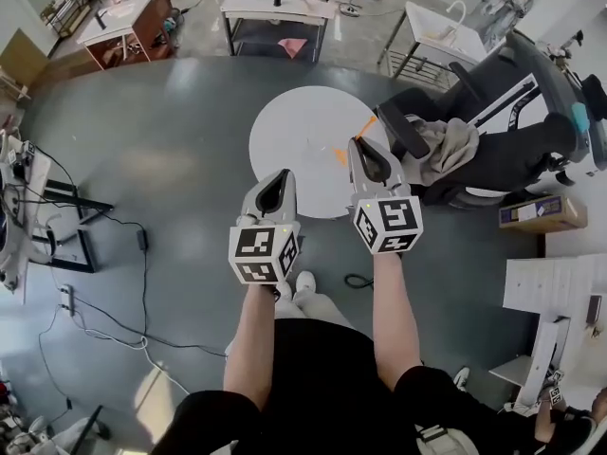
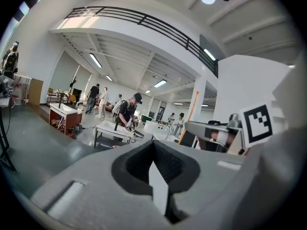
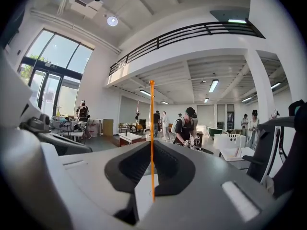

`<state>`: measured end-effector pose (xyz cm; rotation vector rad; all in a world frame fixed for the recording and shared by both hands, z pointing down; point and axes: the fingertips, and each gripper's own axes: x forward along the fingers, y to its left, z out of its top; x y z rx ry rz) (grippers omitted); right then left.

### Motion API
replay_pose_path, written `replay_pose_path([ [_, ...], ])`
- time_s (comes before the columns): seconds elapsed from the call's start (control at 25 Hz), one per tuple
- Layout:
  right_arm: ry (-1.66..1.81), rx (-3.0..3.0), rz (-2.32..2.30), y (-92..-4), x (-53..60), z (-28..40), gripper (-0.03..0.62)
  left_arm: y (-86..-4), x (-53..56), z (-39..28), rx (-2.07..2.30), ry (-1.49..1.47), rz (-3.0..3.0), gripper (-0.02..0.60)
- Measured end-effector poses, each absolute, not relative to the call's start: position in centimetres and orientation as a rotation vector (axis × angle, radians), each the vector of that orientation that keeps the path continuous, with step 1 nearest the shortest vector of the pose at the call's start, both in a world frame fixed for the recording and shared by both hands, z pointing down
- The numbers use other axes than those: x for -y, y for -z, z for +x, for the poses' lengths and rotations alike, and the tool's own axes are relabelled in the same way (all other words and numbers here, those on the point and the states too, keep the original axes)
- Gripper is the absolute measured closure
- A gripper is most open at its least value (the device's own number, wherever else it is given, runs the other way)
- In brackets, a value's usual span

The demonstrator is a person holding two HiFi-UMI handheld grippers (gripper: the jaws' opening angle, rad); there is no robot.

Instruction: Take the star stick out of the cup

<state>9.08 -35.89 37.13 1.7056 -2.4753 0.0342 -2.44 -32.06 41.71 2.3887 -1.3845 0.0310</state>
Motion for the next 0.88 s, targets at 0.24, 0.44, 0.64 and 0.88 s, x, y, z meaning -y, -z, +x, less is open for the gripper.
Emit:
replay_pose_path([
  [0.24,-0.023,2.558,1.726,-33.2,32.7,10.0,0.576,-36.3,33.4,-0.4,1.387,0.04,2.51,0.578],
  [0.44,-0.099,2.561,1.73,-33.4,30.9,10.8,0.576,-34.3,33.5,0.9,1.397,0.043,2.566,0.579],
  [0.64,-0.13,2.542,1.726,-34.0,30.6,11.4,0.576,-33.9,33.3,1.5,1.405,0.039,2.582,0.578],
  [0.88,-0.153,2.551,1.711,-34.4,30.3,11.9,0.574,-34.1,33.0,2.2,1.403,0.031,2.585,0.578],
])
